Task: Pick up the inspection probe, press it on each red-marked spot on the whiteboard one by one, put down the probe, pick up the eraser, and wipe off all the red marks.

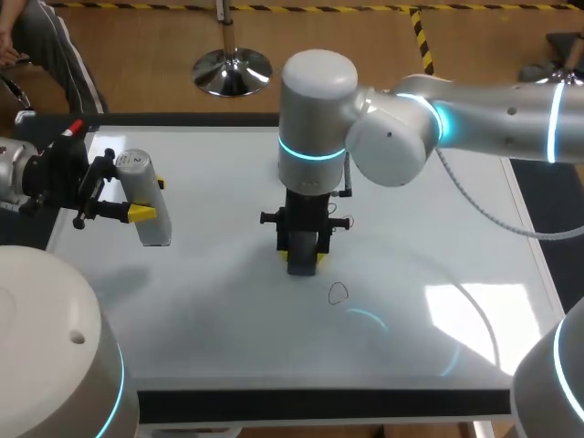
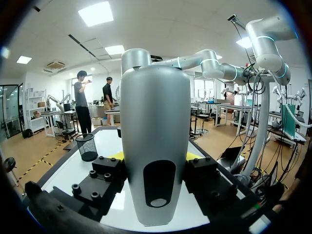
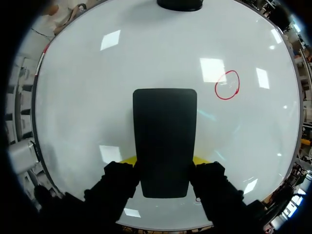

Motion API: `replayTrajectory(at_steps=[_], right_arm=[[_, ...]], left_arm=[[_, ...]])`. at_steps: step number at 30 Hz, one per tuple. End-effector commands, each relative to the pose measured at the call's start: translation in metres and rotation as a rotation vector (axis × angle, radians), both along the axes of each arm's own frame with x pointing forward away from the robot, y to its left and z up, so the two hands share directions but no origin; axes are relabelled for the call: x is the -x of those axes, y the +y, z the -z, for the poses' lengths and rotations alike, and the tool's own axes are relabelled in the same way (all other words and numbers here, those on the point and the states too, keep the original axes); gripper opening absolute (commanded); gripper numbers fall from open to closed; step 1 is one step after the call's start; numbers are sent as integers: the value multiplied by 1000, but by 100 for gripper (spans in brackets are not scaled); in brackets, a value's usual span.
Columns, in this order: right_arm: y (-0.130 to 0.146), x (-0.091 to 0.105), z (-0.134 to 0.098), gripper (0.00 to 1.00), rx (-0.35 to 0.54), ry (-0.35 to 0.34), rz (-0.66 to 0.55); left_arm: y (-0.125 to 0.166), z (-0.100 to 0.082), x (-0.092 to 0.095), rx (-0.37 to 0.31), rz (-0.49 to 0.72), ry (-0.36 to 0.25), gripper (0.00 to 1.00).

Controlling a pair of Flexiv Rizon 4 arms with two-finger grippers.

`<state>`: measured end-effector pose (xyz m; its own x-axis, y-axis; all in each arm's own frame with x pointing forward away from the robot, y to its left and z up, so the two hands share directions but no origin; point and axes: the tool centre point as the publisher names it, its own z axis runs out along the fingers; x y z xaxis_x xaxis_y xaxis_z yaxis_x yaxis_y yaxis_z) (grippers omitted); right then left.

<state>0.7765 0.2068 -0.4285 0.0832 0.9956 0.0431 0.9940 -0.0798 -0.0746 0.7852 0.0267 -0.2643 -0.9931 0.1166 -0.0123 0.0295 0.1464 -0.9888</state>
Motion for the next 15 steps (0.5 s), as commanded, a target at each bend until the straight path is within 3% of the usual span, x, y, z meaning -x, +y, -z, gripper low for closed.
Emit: replayTrajectory(at_steps=[1,8,15], right_arm=[[-8,-1,10,0,5,-13,0],[10,0,-7,0,-2,-42,-35],[33,3,-3,0,-4,-38,-74]], left_arm=[[0,-1,0,1,0,-2,0],[0,-1,0,1,0,-2,0],[0,-1,0,1,0,-2,0]])
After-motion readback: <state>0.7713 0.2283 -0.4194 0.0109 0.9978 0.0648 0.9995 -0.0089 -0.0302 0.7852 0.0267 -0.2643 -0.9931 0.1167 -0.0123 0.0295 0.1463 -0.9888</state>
